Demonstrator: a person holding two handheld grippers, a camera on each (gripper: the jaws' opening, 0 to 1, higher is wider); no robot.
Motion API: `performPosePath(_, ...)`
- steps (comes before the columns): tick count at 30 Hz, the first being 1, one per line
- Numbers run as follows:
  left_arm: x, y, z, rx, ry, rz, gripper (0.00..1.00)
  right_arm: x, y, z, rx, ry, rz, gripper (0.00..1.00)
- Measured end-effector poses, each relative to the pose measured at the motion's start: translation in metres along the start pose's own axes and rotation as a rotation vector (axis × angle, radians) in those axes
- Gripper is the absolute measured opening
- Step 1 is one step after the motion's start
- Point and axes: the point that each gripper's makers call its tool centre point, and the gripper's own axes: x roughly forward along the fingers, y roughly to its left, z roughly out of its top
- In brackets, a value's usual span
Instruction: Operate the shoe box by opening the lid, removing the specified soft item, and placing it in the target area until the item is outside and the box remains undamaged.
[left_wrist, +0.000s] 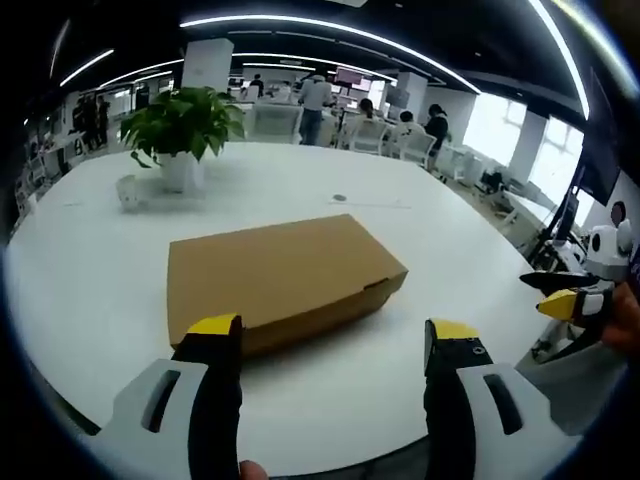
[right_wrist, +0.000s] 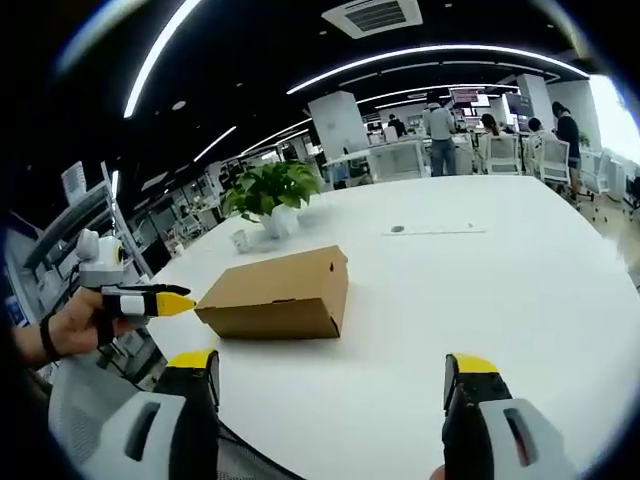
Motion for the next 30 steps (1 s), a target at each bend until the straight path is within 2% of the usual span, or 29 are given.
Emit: performPosePath(30,0.0000,0.0023,0.0009,-0.025,-0.006,-0.003,0.72,0.0005,0.0026,0.0006,0.007,-0.003,0.006,0.91)
